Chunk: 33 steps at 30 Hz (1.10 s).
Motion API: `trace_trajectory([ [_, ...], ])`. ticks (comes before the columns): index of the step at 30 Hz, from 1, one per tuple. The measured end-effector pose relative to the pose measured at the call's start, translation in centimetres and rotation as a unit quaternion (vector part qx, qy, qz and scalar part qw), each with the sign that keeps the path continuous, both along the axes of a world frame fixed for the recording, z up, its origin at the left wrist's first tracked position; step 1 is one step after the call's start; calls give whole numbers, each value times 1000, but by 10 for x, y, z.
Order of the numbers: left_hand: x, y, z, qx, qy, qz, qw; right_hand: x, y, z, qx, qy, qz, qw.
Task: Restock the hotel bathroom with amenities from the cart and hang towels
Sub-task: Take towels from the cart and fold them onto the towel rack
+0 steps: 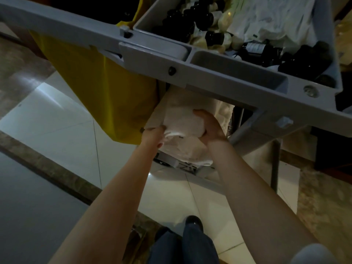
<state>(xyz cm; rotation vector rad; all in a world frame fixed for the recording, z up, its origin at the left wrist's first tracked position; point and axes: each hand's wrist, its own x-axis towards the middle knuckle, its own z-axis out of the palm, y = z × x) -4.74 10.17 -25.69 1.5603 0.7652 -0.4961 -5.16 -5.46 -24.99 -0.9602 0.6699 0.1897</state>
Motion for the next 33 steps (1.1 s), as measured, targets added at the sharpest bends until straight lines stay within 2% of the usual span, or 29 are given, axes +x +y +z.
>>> trace_trajectory([
  [3,-5,-5,8,-133,-4,5,991,2,-2,17,23,-24,-8,999],
  [6,-6,-11,22,-301,33,16,953,-7,-4,31,51,-47,-22,997],
  [9,-5,-13,36,-382,38,35,923,-21,-6,36,59,-16,-21,998],
  [11,-3,-9,42,-355,36,40,933,-33,-6,35,43,24,-11,999],
  [14,-3,0,49,-197,60,-28,978,-59,1,22,29,46,15,998],
  [16,-8,5,53,-128,73,-63,987,-75,4,13,48,64,27,996],
  [22,-30,42,30,-78,105,-157,979,-78,3,-1,114,90,52,988],
  [26,-40,56,6,-3,165,-247,955,-69,9,-20,76,161,77,981],
  [28,-37,54,-5,-13,152,-235,960,-62,11,-30,43,186,76,979],
  [31,-17,43,-18,-38,94,-130,986,-45,4,-51,-32,182,58,981],
  [33,0,37,-20,-49,55,-105,992,-35,3,-48,-65,168,35,983],
])
